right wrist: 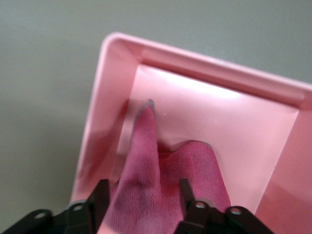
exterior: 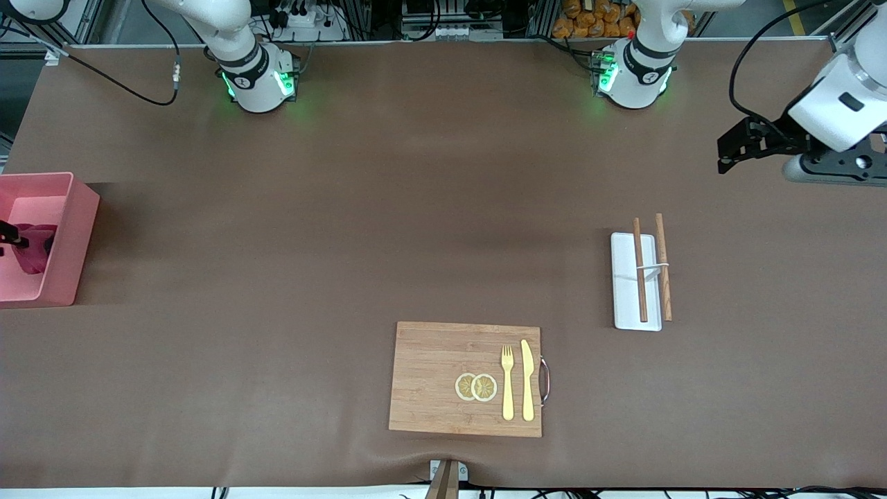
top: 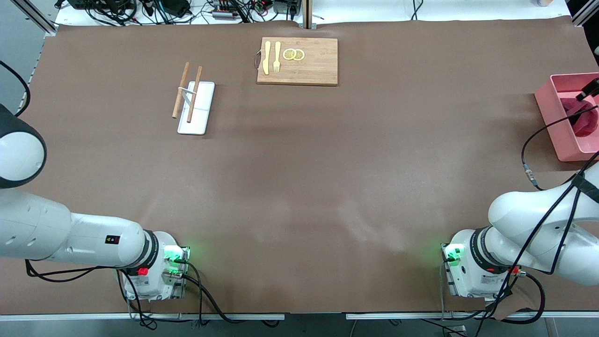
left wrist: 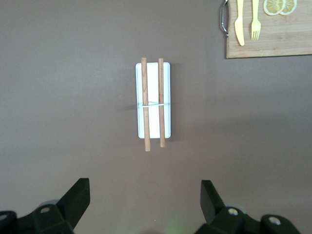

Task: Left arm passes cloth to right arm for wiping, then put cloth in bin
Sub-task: 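Open the right gripper to drop the cloth in the bin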

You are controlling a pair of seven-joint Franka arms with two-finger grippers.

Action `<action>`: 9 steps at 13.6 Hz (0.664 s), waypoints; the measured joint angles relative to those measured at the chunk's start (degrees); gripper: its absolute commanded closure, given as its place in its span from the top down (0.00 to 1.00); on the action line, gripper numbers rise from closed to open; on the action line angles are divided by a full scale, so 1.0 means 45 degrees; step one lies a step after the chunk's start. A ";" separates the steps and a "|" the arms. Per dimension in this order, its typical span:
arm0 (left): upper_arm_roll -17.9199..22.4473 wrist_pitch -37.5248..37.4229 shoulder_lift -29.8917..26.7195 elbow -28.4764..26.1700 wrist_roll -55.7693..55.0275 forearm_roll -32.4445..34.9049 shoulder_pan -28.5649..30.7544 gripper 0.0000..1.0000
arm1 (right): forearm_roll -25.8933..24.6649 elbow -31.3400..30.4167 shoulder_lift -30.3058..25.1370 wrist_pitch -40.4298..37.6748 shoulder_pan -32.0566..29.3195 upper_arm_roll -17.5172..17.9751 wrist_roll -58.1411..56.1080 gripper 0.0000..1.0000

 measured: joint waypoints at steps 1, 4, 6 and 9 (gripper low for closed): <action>-0.0027 0.0005 0.0000 0.0000 0.0000 0.0000 0.0000 1.00 | 0.0000 0.0397 -0.0155 -0.0717 0.0101 0.0055 0.0001 1.00; 0.0045 0.0034 0.0000 0.0135 0.0000 0.0000 0.0082 1.00 | -0.0001 0.1308 -0.0721 -0.2451 0.0727 0.0102 0.0393 1.00; 0.0127 0.0020 -0.0007 0.0323 0.0000 0.0000 0.0308 1.00 | -0.0172 0.1497 -0.1312 -0.3553 0.1438 0.0123 0.1929 1.00; 0.0169 0.0017 -0.0008 0.0359 0.0025 0.0001 0.0641 1.00 | -0.0450 0.1537 -0.2283 -0.5356 0.3096 0.0176 0.5220 1.00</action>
